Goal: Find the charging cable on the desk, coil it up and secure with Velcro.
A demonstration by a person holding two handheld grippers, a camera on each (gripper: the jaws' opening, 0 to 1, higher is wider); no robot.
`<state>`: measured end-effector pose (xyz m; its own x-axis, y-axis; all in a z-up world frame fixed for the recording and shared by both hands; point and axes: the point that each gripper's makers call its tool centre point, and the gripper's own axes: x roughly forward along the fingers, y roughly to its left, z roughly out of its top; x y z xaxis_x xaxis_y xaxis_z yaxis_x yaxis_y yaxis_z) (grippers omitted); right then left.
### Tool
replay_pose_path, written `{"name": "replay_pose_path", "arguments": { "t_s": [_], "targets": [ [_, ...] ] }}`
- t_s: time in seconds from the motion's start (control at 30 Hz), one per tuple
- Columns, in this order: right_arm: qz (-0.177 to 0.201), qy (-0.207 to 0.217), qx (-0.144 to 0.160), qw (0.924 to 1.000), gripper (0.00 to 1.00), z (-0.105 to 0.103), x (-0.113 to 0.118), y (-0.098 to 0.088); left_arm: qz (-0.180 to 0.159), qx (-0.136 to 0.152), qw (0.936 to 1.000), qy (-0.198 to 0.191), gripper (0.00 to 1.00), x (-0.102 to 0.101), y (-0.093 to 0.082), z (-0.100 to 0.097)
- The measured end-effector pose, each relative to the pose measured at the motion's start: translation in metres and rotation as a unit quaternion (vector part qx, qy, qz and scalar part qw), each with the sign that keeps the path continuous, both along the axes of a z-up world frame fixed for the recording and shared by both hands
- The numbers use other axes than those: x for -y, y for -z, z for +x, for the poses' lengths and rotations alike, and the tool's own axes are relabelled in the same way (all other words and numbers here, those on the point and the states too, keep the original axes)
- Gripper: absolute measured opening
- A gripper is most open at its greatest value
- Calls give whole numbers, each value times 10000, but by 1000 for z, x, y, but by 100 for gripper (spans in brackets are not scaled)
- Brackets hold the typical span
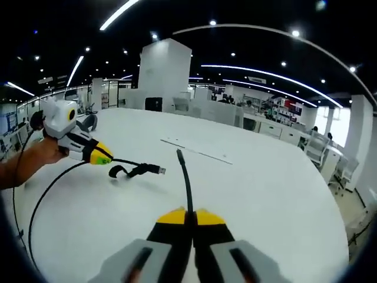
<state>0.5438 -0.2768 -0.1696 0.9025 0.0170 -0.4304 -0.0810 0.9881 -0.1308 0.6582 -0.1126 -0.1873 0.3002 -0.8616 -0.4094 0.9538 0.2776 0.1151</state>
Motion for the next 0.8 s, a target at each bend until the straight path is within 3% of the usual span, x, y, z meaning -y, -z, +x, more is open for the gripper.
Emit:
{"name": "replay_pose_path", "arguments": {
  "t_s": [0.07, 0.13, 0.2, 0.23, 0.43, 0.8],
  "targets": [
    [-131, -112, 67, 9998, 3, 2, -3, -4, 1, 10, 10000, 33, 4, 0, -1, 2],
    [-28, -64, -250, 9997, 3, 0, -4, 2, -10, -10, 10000, 55, 4, 0, 0, 3],
    [463, -142, -432, 9979, 3, 9, -16, -7, -20, -35, 10000, 76, 4, -1, 0, 3],
    [160, -122, -310, 9993, 3, 11, -15, -14, -33, -47, 9999, 84, 4, -1, 1, 3],
    [88, -373, -415, 9984, 3, 23, -36, -20, -45, -81, 9999, 113, 4, -6, 2, 9],
    [137, -1042, -612, 9926, 4, 45, -61, -8, -20, 22, 9994, 334, 4, -11, -2, 12]
  ]
}}
